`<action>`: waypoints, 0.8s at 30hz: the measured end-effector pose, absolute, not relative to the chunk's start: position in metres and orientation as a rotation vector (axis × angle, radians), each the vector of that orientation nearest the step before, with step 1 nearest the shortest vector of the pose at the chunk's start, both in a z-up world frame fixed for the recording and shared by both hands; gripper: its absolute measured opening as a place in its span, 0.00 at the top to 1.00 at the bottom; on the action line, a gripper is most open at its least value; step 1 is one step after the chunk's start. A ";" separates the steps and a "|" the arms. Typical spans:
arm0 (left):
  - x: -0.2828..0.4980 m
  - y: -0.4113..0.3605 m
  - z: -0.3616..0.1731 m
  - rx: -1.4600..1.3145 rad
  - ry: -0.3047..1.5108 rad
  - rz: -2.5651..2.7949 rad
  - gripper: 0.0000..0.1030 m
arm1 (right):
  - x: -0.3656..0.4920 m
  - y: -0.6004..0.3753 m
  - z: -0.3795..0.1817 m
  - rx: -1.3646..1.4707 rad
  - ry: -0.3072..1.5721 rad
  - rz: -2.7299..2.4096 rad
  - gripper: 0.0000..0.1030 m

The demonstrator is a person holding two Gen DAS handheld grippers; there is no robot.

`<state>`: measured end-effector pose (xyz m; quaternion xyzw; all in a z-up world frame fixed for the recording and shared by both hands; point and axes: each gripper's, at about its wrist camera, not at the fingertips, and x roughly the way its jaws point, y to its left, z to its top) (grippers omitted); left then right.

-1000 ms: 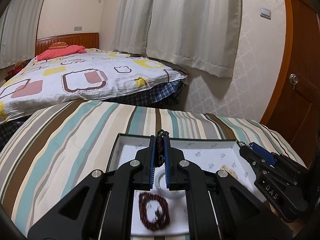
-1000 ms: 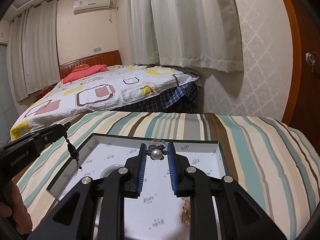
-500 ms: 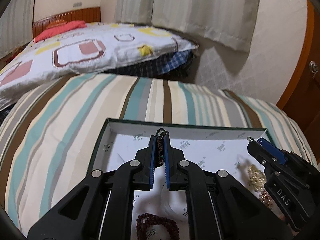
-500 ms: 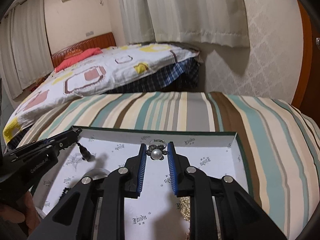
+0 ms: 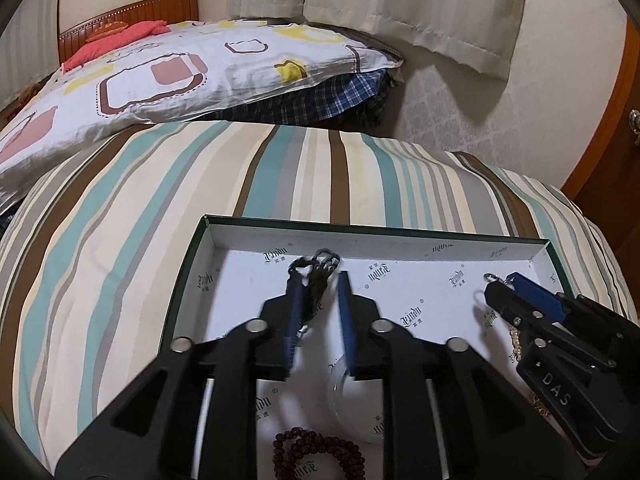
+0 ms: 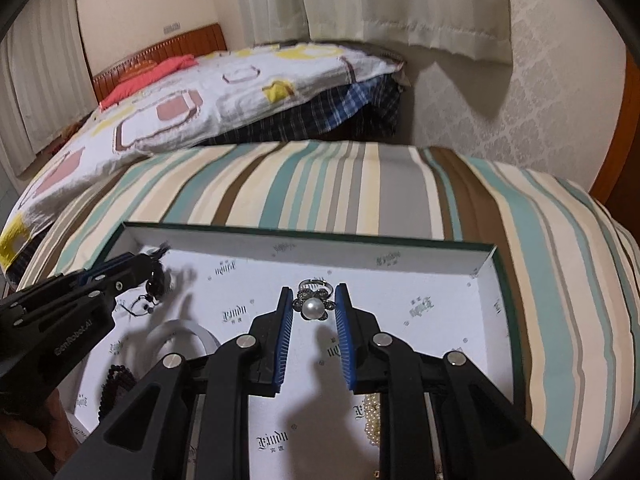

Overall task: Organize jewelry
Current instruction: 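Open the left tool to drop the cord while the right tool releases the ring in the box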

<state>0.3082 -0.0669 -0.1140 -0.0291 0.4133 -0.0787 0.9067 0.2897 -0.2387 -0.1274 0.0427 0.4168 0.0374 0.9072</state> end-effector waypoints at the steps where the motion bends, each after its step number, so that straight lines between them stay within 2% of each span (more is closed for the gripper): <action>1: 0.308 -0.067 -0.114 -0.063 0.852 -0.162 0.71 | 0.290 -0.239 -0.128 0.089 0.869 0.079 0.78; 3: 0.309 -0.065 -0.114 -0.070 0.851 -0.160 0.63 | 0.292 -0.240 -0.131 0.094 0.889 0.084 0.77; 5: 0.309 -0.064 -0.114 -0.080 0.854 -0.159 0.59 | 0.292 -0.240 -0.130 0.095 0.885 0.079 0.68; 7: 0.309 -0.062 -0.114 -0.092 0.854 -0.160 0.55 | 0.290 -0.241 -0.129 0.095 0.873 0.079 0.63; 12: 0.305 -0.060 -0.109 -0.108 0.816 -0.155 0.44 | 0.284 -0.244 -0.123 0.108 0.815 0.080 0.63; 24: 0.262 -0.055 -0.069 -0.116 0.629 -0.152 0.40 | 0.235 -0.251 -0.088 0.088 0.632 0.076 0.63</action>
